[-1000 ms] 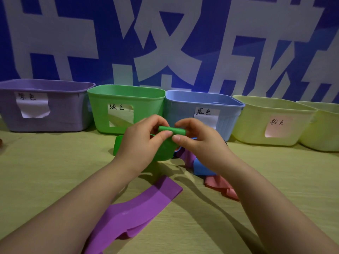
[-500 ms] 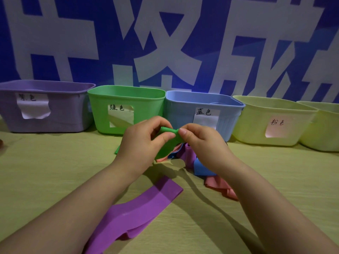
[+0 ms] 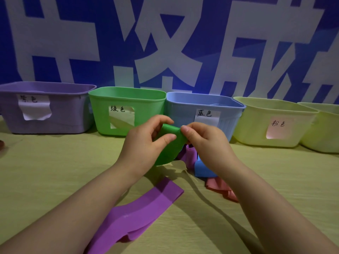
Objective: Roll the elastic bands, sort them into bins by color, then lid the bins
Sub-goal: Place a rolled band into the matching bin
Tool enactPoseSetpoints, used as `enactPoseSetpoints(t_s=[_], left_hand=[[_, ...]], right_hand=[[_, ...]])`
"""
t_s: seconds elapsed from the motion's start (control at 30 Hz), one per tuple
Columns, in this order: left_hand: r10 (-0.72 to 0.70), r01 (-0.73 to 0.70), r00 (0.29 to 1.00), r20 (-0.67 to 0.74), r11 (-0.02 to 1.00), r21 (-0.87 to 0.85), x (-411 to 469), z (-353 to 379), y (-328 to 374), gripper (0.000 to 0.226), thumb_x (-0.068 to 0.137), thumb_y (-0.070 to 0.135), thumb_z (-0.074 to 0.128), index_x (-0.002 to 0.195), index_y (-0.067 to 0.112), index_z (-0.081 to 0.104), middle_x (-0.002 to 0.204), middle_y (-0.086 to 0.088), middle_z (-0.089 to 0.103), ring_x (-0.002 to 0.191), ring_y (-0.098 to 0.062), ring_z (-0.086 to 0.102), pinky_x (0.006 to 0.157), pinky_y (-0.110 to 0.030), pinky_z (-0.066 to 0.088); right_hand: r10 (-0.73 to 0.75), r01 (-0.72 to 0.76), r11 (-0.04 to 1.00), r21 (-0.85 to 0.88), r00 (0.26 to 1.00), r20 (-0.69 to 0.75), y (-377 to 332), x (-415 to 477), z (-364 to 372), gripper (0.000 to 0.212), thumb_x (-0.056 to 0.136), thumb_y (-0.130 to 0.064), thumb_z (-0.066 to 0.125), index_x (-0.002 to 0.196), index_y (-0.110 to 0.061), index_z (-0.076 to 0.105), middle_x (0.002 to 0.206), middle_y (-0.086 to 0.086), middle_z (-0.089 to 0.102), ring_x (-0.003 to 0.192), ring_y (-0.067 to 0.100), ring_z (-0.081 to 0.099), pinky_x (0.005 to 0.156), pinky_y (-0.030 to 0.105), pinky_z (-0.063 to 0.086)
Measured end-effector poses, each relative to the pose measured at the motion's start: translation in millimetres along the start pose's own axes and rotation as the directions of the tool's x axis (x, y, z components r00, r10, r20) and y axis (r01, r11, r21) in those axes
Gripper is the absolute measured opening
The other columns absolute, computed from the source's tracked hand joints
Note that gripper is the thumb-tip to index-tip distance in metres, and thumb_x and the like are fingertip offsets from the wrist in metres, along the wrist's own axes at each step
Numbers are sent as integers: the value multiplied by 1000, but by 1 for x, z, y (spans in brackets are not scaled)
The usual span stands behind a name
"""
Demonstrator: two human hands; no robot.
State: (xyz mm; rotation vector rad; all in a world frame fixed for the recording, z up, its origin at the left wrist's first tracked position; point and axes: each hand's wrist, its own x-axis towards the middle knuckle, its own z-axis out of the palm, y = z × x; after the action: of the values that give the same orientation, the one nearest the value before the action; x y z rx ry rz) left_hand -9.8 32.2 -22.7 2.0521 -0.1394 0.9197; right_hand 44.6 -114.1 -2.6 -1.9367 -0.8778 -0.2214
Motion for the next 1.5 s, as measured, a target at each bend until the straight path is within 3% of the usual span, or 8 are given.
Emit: enactPoseSetpoints(t_s=[0.27,0.37,0.57,0.77,0.9,1.0,1.3,1.5], left_hand=[[-11,12,1000,-21,997,78,2,0,-1,15,81,23,67,77,32,56,64,9,57,63,-5,51,57,-19,39],[-15,17,1000,-27,998,62,1,-1,-3,7,83,25,66,82,23,60,65,5,58,63,-7,51,56,-22,39],[-6,6,1000,4,999,35,1,-1,-1,15,84,38,57,79,24,59,64,6,57,64,-8,52,57,-26,39],[-15,15,999,37,1000,-10,0,0,1,25,81,20,68,91,39,56,85,10,64,83,-14,62,75,-38,52],[-33,31,999,37,999,29,1,-2,-1,14,86,25,62,80,36,56,73,10,62,73,-9,57,67,-32,46],[-42,41,999,34,999,23,2,-2,-2,5,88,25,59,83,26,60,71,-3,63,69,-18,59,64,-37,46],[-54,60,997,48,988,-141,2,0,1,25,73,29,66,90,46,59,89,12,66,89,-13,64,82,-44,53],[-24,26,999,25,997,-74,2,0,2,8,75,36,63,83,37,60,83,16,64,78,-4,60,74,-41,53]], right_hand=[[17,-19,998,53,999,38,0,-1,2,18,94,-35,47,83,-27,59,72,-12,59,63,-8,54,55,8,41],[-2,1,992,124,1000,7,2,-2,6,16,85,-29,62,100,-27,55,83,-11,61,70,-6,59,61,9,46],[-10,13,996,86,1000,-29,5,1,7,18,86,-22,65,74,-32,56,67,-11,62,59,-4,55,60,17,46],[9,-9,998,59,1000,-3,2,-1,3,13,90,-27,58,78,-31,57,66,-9,61,56,-5,54,55,16,45],[0,3,996,95,999,-33,1,-2,6,3,89,-27,59,92,-27,61,75,-8,64,65,-3,59,63,19,49],[-36,47,986,162,997,-72,4,-2,7,27,84,-23,66,107,-30,55,81,-9,61,75,1,61,66,16,50],[-34,37,997,73,998,-48,2,-1,7,11,90,-27,58,79,-30,57,64,-11,59,56,-6,54,54,10,40],[28,-30,991,127,999,21,0,-2,5,22,92,-36,50,77,-27,62,63,-12,61,59,-8,56,56,8,42]])
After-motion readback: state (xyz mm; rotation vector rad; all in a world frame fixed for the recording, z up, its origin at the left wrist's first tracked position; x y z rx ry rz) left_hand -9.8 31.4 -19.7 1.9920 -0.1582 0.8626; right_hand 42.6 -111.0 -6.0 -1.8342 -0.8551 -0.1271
